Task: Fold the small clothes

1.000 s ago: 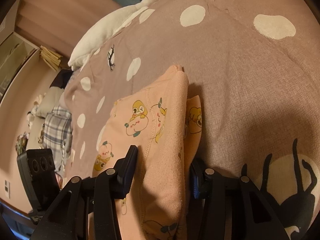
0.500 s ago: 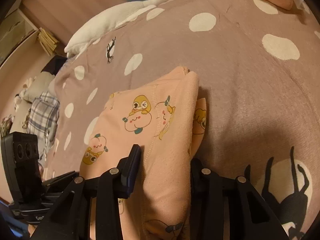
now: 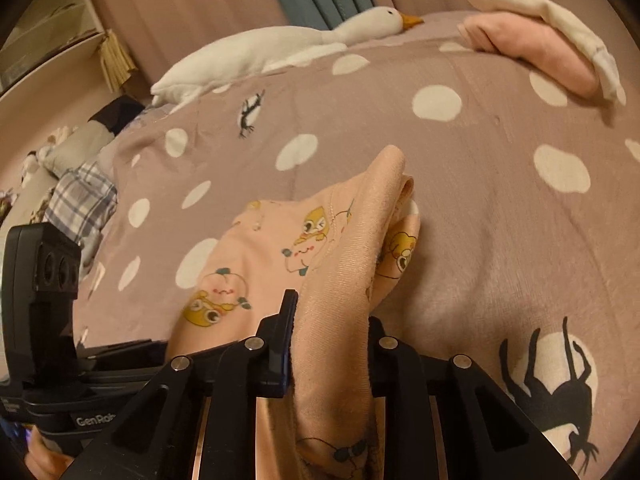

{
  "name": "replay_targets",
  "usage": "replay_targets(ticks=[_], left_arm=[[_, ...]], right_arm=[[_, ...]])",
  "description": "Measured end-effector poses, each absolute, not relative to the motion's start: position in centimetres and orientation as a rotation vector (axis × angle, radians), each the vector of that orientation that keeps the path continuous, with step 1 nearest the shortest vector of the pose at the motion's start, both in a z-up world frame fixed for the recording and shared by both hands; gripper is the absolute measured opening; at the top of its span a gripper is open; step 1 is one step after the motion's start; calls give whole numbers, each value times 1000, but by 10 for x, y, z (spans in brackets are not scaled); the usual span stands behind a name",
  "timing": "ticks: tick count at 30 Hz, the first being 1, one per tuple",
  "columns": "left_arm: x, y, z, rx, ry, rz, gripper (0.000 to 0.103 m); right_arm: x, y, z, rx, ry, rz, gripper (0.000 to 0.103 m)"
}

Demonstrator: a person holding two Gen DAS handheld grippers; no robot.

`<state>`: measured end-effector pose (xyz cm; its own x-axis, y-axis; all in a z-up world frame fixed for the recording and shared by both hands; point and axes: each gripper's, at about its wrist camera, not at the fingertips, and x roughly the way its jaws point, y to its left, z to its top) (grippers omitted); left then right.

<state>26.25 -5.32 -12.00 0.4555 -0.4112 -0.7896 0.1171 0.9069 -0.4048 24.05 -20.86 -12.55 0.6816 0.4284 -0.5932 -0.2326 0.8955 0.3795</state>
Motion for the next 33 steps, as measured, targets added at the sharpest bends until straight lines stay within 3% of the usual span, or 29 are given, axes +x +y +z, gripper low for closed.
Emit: replay_targets(ticks=[33], left_arm=[[107, -26, -73, -329, 969, -384, 28]], right_arm=[[89, -166, -100, 222, 708, 472, 23]])
